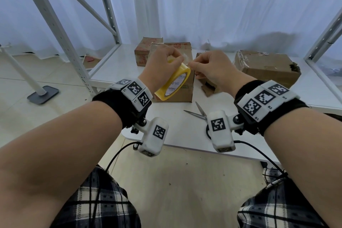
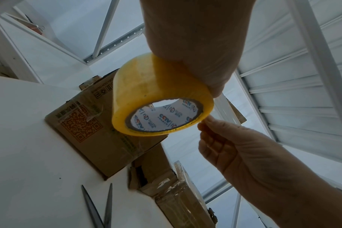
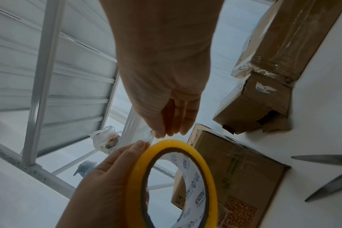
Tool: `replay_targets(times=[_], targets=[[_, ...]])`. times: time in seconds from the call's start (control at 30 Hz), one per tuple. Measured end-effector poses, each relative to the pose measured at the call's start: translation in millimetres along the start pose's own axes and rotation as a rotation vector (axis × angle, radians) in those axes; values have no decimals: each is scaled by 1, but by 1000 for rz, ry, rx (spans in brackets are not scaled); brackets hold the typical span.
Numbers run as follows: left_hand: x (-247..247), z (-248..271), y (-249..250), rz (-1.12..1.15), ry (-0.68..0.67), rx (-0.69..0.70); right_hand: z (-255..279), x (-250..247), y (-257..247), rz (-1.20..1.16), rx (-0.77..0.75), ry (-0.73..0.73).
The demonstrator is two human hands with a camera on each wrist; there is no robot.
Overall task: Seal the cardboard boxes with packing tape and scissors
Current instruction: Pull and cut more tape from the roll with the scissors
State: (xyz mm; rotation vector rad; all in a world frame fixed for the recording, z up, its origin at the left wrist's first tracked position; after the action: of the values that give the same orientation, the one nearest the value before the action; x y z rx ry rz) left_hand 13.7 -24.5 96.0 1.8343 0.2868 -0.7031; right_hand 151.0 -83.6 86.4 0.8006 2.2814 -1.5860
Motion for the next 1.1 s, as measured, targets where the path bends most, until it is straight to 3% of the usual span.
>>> replay_targets(times=[0.3,0.47,0.53,0.6,0.7,0.87,1.1], targets=[[-1,0,-13,-119,40,-79,4,2,-21,129,-109,-66],[-1,0,-43,-274,-8,-171,6,-27,-22,-47,-35,130],[-2,4,-46,-286,-14,-176,9,-25,-9,-56,48,49],[2,7,-45,-291,-29,-151,17,-8,10,-39,156,-134],[19,14,-49,-366,-115,-128,30,24,34,147,196,-375],[49,28,-61,-521,-206,-54,56,67,88,465,231,-464],[71,42,-83,-538,-230,-31,81,83,139,541,313,-467]])
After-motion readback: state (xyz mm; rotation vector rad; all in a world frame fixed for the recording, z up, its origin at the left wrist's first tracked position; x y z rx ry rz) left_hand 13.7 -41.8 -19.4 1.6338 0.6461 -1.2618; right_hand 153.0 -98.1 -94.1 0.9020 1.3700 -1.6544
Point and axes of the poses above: each hand's wrist, its own z-axis away from the middle knuckle, its own x-axis out of the palm, y = z × x, the point moved 6 cm from there along -z, towards the middle knuckle, and after that the axes turned 15 degrees about -x, right-handed, at the moved point
